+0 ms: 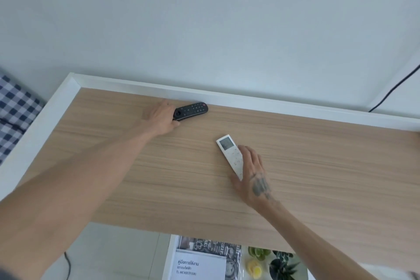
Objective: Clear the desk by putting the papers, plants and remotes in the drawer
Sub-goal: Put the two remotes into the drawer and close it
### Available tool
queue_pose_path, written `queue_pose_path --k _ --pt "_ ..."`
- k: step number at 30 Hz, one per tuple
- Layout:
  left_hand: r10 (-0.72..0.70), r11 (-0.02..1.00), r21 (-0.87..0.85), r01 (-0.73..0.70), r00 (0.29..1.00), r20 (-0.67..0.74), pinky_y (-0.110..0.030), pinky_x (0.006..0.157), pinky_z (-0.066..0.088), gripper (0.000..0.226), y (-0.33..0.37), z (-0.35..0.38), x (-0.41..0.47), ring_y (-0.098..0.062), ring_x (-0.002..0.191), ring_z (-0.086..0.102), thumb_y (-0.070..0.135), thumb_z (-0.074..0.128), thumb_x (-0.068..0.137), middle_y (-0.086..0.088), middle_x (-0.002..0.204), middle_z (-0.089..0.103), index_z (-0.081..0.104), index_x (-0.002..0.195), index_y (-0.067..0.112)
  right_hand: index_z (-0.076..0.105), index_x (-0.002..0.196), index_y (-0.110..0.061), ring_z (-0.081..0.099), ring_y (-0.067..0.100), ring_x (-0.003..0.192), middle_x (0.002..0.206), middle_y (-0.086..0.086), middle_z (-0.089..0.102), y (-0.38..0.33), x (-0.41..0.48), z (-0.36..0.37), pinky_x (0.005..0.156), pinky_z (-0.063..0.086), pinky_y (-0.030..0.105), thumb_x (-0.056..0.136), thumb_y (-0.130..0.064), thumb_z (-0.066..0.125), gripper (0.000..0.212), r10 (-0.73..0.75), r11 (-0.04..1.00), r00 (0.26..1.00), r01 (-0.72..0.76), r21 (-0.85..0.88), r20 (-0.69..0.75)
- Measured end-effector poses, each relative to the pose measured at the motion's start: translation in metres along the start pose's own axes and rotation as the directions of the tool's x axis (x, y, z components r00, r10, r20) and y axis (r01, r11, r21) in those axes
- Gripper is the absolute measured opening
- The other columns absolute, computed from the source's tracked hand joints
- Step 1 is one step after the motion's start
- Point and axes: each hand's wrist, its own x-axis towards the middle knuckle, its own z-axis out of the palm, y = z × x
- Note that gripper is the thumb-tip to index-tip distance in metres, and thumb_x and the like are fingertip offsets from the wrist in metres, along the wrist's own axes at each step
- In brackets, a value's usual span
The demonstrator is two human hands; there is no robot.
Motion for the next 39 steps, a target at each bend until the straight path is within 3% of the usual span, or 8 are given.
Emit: queue_pose_path --k 3,7,14,18,26,29,32,39 --pt "-0.026 0.999 -0.041 0.025 0.999 -0.039 -0.041 0.074 0.054 0.032 0.010 -0.007 -0.022 -0.030 0.092 0.062 0.048 0.062 0.085 -0.006 0.102 0.062 0.062 0.099 0.019 0.035 0.138 -0.016 0.048 0.030 0.113 0.129 0.005 0.051 -0.002 0.013 -0.006 0.094 0.046 0.043 0.077 -0.030 0.072 0.073 0.174 0.980 0.979 -0.161 -0.117 0.106" --pt "-0.133 0.952 -0.286 0.110 0.989 -0.062 -0.031 0.056 0.051 0.036 0.039 -0.004 -0.079 -0.025 0.066 0.063 0.053 0.057 0.080 -0.001 0.070 0.063 0.056 0.070 0.018 0.047 0.123 -0.014 0.051 0.031 0.111 0.120 0.006 0.050 -0.008 0.028 -0.014 0.082 0.045 0.040 0.078 -0.031 0.069 0.052 0.311 0.947 0.931 -0.285 -0.150 0.190" --pt "-0.158 0.798 -0.584 0.148 0.987 0.034 -0.019 0.036 0.043 0.035 0.106 0.040 -0.187 -0.007 0.049 0.060 0.056 0.059 0.083 0.002 0.064 0.061 0.052 0.080 0.022 0.054 0.112 -0.014 0.058 0.024 0.094 0.106 0.005 0.058 -0.012 0.014 -0.030 0.077 0.054 0.038 0.067 -0.044 0.076 0.058 0.433 0.898 0.884 -0.406 -0.169 0.178" --pt "-0.138 0.755 -0.638 0.150 0.988 0.069 -0.033 0.049 0.057 0.039 0.137 0.066 -0.232 -0.018 0.058 0.063 0.063 0.049 0.082 0.001 0.074 0.060 0.046 0.081 0.024 0.051 0.102 -0.018 0.059 0.019 0.084 0.097 0.002 0.059 -0.016 -0.035 -0.054 0.074 0.057 0.037 0.067 -0.043 0.078 0.050 0.475 0.880 0.867 -0.470 -0.069 0.149" --pt "-0.120 0.866 -0.494 0.077 0.991 -0.057 -0.023 0.046 0.037 0.040 0.154 0.084 -0.265 -0.011 0.061 0.047 0.061 0.047 0.087 0.006 0.080 0.047 0.043 0.089 0.021 0.049 0.106 -0.023 0.061 0.012 0.082 0.090 -0.008 0.060 -0.038 -0.185 -0.051 0.073 0.058 0.034 0.065 -0.039 0.077 0.052 0.549 0.817 0.824 -0.565 0.119 0.140" --pt "-0.090 0.875 -0.484 0.017 0.988 -0.128 -0.017 0.046 0.027 0.040 0.154 0.089 -0.274 -0.019 0.074 0.055 0.057 0.048 0.090 0.000 0.089 0.052 0.043 0.092 0.017 0.048 0.107 -0.023 0.061 0.009 0.078 0.088 -0.009 0.059 -0.044 -0.234 -0.011 0.068 0.057 0.030 0.064 -0.041 0.076 0.054 0.564 0.801 0.806 -0.587 0.118 0.181" --pt "-0.071 0.868 -0.497 0.004 0.991 -0.117 -0.026 0.058 0.044 0.048 0.153 0.099 -0.278 -0.034 0.107 0.059 0.056 0.046 0.092 -0.019 0.116 0.059 0.047 0.101 0.010 0.047 0.115 -0.021 0.055 0.010 0.079 0.091 -0.007 0.057 -0.045 -0.272 0.032 0.069 0.053 0.029 0.065 -0.045 0.072 0.061 0.582 0.784 0.781 -0.613 0.099 0.224" --pt "-0.063 0.870 -0.492 -0.033 0.982 -0.176 -0.029 0.062 0.043 0.049 0.151 0.109 -0.280 -0.039 0.109 0.059 0.056 0.048 0.093 -0.023 0.116 0.060 0.048 0.100 0.007 0.042 0.113 -0.022 0.053 0.014 0.070 0.086 -0.004 0.051 -0.028 -0.294 0.083 0.051 0.039 0.024 0.065 -0.045 0.066 0.059 0.678 0.722 0.682 -0.688 -0.070 0.275"
